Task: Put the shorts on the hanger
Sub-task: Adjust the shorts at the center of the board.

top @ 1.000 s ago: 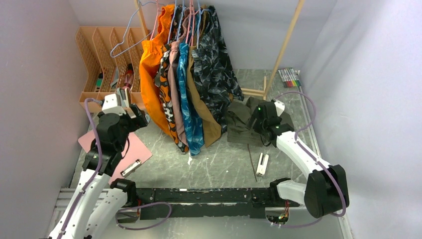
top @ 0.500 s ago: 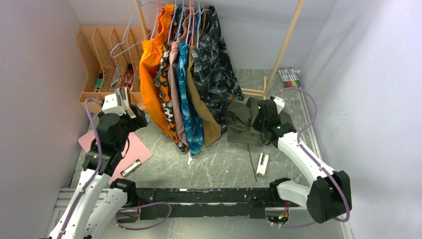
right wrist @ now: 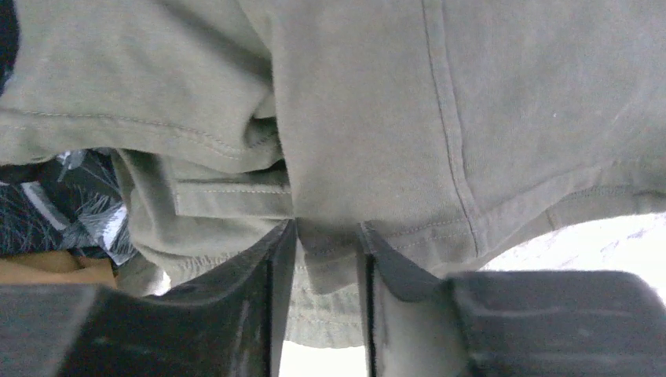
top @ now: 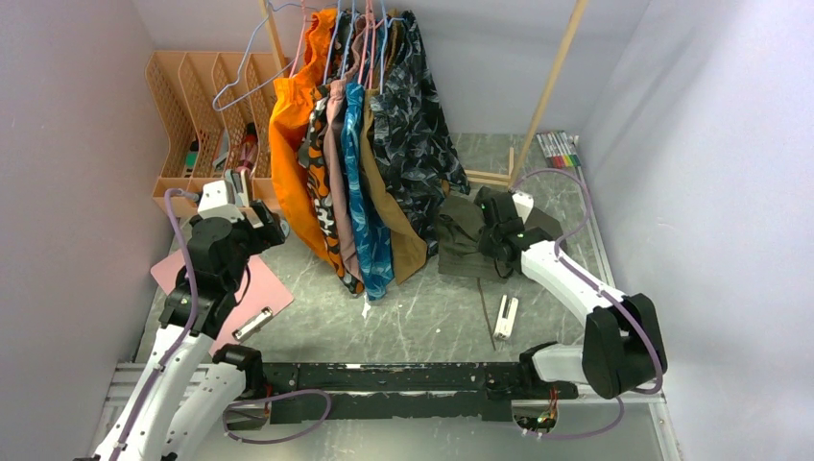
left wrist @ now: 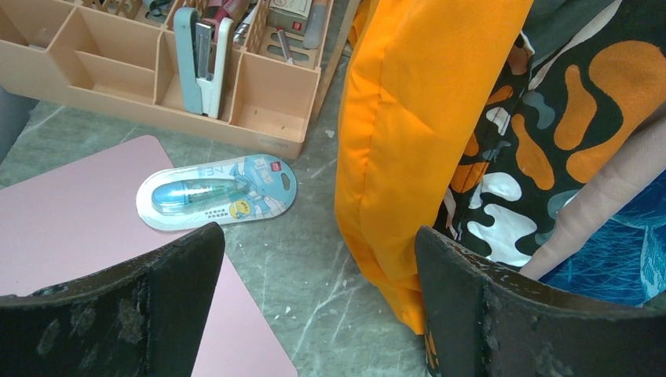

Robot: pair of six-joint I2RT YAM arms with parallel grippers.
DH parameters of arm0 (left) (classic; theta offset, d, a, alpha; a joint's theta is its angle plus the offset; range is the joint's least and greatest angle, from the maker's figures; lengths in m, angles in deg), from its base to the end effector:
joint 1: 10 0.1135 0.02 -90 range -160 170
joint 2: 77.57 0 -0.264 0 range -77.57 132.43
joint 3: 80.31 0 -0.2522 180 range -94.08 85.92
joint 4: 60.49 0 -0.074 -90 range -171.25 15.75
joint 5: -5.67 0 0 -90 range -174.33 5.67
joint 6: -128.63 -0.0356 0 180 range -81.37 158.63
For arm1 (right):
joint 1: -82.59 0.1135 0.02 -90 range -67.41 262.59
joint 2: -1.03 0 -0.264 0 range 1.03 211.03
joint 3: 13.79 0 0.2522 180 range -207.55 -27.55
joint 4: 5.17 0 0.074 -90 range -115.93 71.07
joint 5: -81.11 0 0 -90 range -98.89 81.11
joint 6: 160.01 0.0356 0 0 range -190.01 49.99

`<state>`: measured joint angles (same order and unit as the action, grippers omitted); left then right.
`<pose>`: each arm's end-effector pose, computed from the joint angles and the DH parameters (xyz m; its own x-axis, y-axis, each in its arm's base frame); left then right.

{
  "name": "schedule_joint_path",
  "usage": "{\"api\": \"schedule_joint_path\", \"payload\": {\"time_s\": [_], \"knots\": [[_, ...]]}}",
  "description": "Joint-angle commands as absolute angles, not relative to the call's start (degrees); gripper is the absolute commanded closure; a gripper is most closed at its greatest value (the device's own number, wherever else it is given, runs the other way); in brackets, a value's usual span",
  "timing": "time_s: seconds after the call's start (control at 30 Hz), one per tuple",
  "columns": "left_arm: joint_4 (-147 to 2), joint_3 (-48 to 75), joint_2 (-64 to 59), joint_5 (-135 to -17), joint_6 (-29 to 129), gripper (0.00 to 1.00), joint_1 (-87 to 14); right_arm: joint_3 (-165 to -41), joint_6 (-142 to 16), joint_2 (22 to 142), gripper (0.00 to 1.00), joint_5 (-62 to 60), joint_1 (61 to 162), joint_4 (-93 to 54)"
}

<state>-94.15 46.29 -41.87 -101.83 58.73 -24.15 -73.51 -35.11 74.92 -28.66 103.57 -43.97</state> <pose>0.1477 -0.0262 0.3145 -0.2342 -0.2790 -0.9313 -0.1359 0.9579 -0.2528 0.2434 0.0804 0.2196 -0.6953 0.3100 -0.6484 0.3061 0.9440 0.1231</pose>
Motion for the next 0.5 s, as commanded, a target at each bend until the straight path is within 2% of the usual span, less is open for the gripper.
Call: {"api": "schedule_joint_path", "payload": {"time_s": [0.0, 0.13, 0.33, 0.47], "knots": [[-93.8, 46.4, -41.9, -101.8, 58.1, 0.06, -24.6, -72.2, -34.0, 74.8, 0.7, -30.6, 103.7, -44.2], [-94.2, 46.2, -42.6, -102.4, 58.3, 0.07, -24.7, -73.6, -34.3, 72.4, 1.0, -29.6, 103.7, -46.4], [-94.6, 46.2, -44.9, -105.3, 58.9, 0.1, -24.7, -79.2, -35.2, 62.6, 1.0, -25.9, 104.1, -49.4], [-95.2, 46.2, -47.1, -108.7, 59.1, 0.11, -24.7, -89.6, -39.2, 57.9, 1.0, -23.1, 106.5, -49.9]]}}
